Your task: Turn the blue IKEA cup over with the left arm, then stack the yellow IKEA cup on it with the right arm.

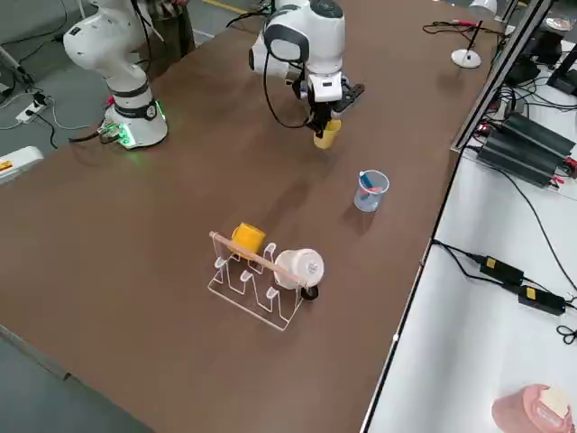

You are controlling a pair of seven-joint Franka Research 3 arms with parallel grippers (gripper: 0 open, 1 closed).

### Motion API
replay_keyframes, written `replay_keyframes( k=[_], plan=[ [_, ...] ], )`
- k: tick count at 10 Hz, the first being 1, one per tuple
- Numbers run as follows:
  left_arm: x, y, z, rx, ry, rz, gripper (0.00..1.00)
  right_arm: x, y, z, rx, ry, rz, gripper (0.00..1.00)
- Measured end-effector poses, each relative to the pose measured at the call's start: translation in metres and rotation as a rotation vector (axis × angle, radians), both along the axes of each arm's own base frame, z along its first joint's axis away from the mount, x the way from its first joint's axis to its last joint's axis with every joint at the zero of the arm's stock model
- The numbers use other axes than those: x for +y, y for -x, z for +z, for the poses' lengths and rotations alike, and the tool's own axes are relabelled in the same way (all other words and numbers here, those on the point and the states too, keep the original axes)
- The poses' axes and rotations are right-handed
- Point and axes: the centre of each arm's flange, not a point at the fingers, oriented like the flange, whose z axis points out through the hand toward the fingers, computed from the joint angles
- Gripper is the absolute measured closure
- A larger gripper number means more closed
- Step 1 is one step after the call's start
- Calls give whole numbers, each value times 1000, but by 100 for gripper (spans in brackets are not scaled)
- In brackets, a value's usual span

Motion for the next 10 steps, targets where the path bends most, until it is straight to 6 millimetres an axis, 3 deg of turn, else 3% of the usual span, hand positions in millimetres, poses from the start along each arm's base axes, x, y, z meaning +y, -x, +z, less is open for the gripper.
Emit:
replay_keyframes(
  k=[2, 4, 5, 7, 10],
  plan=[
    [6, -3, 27, -13, -17, 27, 1, 11, -6, 12, -27, -4, 7, 96],
    [16, -6, 52, -8, -48, 38, 1, 49, -14, 35, -72, -24, -5, 96],
    [30, -9, 62, -19, -83, 33, 1, 70, -16, 41, -85, -35, -5, 96],
    [76, -29, 87, -10, -62, 15, 1, 109, -14, 47, -94, -50, -13, 96],
    [167, -61, 145, -19, 96, -2, 1, 158, -1, 38, -74, -58, -58, 96]
  ],
)
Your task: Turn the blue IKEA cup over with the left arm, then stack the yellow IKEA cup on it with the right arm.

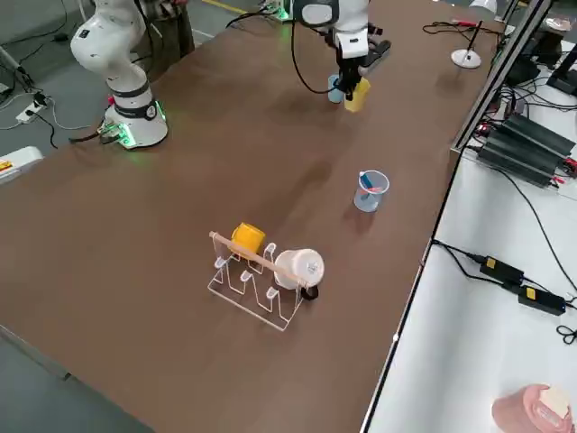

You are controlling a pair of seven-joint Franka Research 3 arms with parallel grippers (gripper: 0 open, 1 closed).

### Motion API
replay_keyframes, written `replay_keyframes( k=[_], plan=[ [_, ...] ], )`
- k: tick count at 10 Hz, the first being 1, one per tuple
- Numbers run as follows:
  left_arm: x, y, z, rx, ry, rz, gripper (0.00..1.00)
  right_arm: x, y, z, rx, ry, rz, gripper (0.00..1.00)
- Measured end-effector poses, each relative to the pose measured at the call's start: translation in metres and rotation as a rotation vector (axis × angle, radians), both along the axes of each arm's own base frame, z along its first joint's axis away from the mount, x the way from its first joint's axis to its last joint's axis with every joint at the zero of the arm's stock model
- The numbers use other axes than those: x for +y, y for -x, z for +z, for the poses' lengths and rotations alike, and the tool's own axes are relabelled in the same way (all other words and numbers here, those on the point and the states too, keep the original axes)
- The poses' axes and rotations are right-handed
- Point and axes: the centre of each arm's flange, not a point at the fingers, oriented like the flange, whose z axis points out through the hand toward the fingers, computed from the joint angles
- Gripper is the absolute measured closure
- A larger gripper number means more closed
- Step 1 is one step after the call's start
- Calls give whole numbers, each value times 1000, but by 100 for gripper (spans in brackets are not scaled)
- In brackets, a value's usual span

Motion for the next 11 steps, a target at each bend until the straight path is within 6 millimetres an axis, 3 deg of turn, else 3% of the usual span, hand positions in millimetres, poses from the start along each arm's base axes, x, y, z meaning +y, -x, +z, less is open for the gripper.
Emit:
replay_keyframes(
  k=[2, 4, 6, 8, 11],
  plan=[
    [58, -17, 37, -30, 185, 52, 1, 60, 24, -10, 5, 22, -39, 96],
    [120, -54, 93, -51, 424, 148, 1, 118, 48, -27, -7, 55, -102, 96],
    [174, -76, 153, -34, 758, 371, 1, 160, 73, -40, 15, 41, -138, 96],
    [219, -88, 213, -27, 1076, 628, 1, 187, 92, -30, 47, 47, -160, 96],
    [319, -131, 272, -72, 1434, 1045, 1, 204, 101, -26, 65, 59, -168, 96]
  ],
)
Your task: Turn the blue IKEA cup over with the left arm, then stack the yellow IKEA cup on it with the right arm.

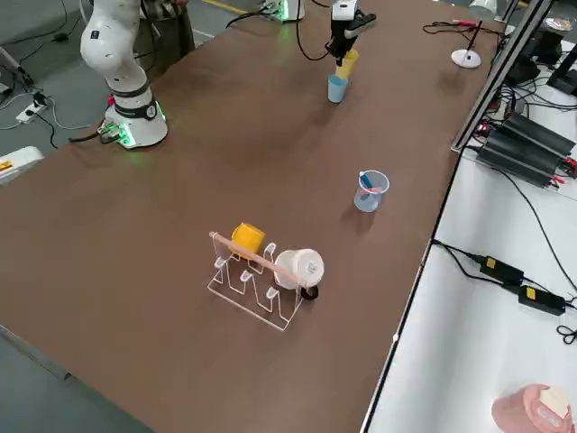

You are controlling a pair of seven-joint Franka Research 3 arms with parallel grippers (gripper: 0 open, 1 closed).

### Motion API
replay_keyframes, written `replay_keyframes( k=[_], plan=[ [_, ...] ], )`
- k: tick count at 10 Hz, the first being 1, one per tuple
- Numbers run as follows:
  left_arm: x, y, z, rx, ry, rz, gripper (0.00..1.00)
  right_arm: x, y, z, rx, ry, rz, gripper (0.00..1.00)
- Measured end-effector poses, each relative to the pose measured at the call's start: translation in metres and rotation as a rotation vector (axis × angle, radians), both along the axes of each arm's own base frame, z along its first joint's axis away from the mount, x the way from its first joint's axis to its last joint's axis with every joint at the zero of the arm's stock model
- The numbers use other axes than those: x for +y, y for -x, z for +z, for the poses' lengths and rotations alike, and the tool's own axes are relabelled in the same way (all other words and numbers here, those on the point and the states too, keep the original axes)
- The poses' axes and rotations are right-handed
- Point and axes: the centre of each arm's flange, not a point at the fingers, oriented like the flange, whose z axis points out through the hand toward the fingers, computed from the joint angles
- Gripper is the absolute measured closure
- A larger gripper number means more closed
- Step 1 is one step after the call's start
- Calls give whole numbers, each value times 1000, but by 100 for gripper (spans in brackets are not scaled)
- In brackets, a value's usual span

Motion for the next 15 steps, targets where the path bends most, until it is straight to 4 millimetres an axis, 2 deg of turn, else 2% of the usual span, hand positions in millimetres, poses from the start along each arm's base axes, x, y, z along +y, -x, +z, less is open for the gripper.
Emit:
replay_keyframes(
  k=[2, 3, 4, 6, 10, 13, 15],
  plan=[
    [68, -6, 15, 122, 158, 276, 1, 7, 6, -17, 0, 28, -5, 96],
    [87, -2, 28, 174, 192, 364, 1, 10, 8, -25, 3, 38, -9, 96],
    [96, 2, 46, 208, 213, 407, 1, 14, 12, -31, 11, 40, -6, 96],
    [101, 5, 74, 207, 257, 440, 1, 21, 18, -33, 11, 40, -4, 96],
    [97, 7, 87, 233, 303, 515, 1, 30, 21, -36, 13, 35, -1, 96],
    [97, 15, 119, 228, 297, 530, 1, 31, 16, -45, 12, 43, -4, 96],
    [98, 17, 127, 221, 295, 531, 1, 32, 12, -45, 11, 39, -10, 94]
  ],
)
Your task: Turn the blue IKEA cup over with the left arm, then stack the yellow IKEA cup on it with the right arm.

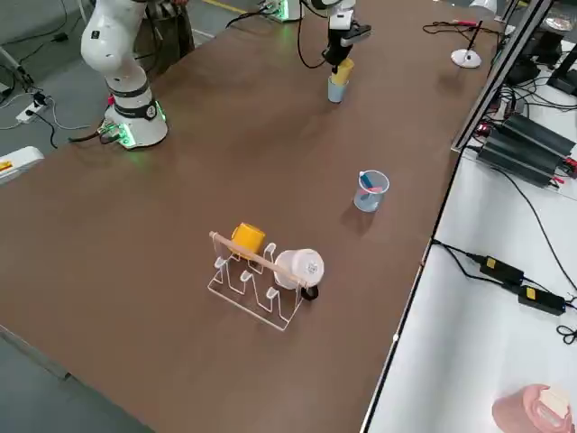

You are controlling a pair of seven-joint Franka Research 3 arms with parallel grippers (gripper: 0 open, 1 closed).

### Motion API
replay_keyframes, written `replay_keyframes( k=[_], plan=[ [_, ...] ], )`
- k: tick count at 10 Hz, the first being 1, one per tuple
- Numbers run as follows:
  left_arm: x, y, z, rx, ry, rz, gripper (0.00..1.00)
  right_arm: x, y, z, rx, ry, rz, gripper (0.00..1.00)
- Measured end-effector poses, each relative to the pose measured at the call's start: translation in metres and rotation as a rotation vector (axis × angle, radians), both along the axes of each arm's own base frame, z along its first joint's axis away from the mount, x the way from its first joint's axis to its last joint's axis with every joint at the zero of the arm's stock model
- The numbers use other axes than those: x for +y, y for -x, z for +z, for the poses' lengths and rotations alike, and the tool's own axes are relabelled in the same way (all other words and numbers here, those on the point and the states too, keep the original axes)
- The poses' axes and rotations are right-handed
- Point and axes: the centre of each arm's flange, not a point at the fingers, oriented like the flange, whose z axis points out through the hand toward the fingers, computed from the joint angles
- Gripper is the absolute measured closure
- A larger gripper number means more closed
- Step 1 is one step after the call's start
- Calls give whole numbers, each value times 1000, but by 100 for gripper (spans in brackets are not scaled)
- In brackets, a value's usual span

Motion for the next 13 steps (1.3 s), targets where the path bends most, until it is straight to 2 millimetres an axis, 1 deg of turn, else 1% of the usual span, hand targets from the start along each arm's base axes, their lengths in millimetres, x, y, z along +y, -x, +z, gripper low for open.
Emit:
replay_keyframes(
  k=[1, 2, 6, 7, 8, 9, 10, 11, 13],
  plan=[
    [1, 0, 0, 1, -1, 2, 1, -1, -2, -1, 0, -1, -4, 83],
    [2, -1, -2, 3, -1, 4, 1, -2, -4, -1, 0, -1, -7, 67],
    [0, -7, -12, 29, -8, 4, 1, -4, -8, 0, -4, 0, -11, 8],
    [-2, -8, -15, 34, -10, 2, 1, -12, -18, 4, -11, -2, -3, 0],
    [-3, -9, -16, 36, -11, 1, 1, -28, -36, 11, -18, -1, 16, 0],
    [-4, -10, -17, 37, -11, 0, 1, -54, -60, 22, -28, 6, 36, 0],
    [-4, -10, -17, 35, -12, -1, 1, -88, -86, 33, -37, 14, 53, 0],
    [-4, -12, -18, 31, -12, -1, 1, -122, -109, 39, -42, 24, 75, 0],
    [-3, -19, -27, 39, -17, 6, 1, -198, -152, 42, -43, 48, 136, 0]
  ],
)
